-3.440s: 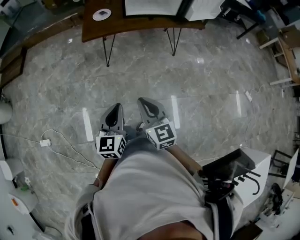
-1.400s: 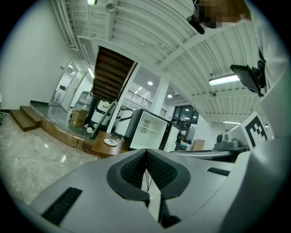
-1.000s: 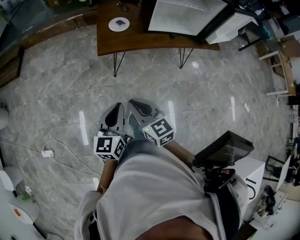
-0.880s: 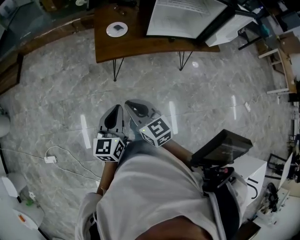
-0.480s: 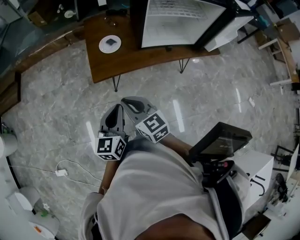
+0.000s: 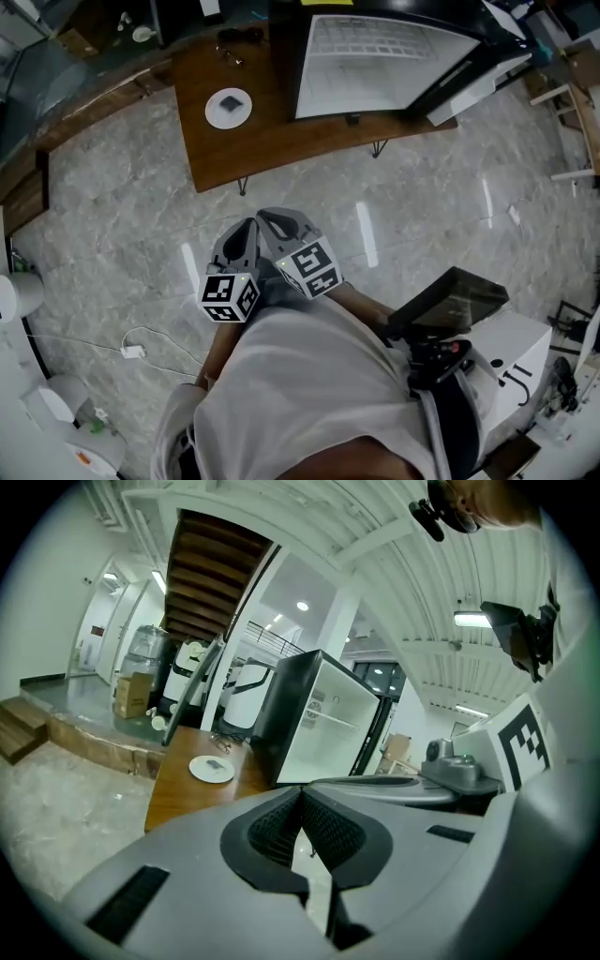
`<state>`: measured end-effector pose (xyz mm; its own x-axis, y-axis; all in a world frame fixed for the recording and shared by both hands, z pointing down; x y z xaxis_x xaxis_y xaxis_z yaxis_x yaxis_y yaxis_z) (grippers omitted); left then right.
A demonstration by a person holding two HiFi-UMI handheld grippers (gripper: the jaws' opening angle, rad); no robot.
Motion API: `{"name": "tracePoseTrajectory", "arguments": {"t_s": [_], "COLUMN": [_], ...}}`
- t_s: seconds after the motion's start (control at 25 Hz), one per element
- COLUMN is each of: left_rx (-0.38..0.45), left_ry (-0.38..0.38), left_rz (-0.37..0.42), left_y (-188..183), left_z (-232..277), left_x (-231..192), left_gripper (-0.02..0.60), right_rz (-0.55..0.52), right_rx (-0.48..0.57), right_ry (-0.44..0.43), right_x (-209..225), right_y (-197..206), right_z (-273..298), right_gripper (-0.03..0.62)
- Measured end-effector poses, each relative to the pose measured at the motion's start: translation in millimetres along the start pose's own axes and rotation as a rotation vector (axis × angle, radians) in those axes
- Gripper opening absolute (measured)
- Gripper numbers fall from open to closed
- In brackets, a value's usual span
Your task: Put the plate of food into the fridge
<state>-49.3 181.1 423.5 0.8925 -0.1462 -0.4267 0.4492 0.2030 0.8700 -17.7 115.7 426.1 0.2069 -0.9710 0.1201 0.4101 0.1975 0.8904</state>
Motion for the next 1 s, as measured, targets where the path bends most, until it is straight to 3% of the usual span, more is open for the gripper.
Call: {"name": "tracePoseTrajectory", "arguments": {"t_s": [0.36,0.72,1.0], "left_rx": [-0.108,-0.229,-0.290], "left_ry": [0.072,0.218,0.314], "left_rz": [-0.006,0.059,0.095], "left_y": [-30,-124,-169], "left_z": [51,109,134], "left_x": [-102,-259,-343], "left_gripper": [0.018,0.018,0.018], "right_rz": [0.022,0.099,0.138], "right_rx": [-0.098,-0.121,-0.099], "right_ry": [0.087,0.191,0.296], "right_x": [19,26,21], "right_y": [-21,-101,-140], "right_z": [109,269,350], "right_gripper": [0.018,0.018,0.018]}}
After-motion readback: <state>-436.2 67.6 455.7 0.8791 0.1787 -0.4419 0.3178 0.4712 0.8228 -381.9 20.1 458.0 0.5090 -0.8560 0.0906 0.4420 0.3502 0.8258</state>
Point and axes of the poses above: the fingertips, and each gripper's own axes: z forward along the fingers, x to its right, y out of its underside, the point moved 5 cm from there along -z, backward along the fingers, and after that the axes turned 14 degrees about y, right-handed, at the moved point
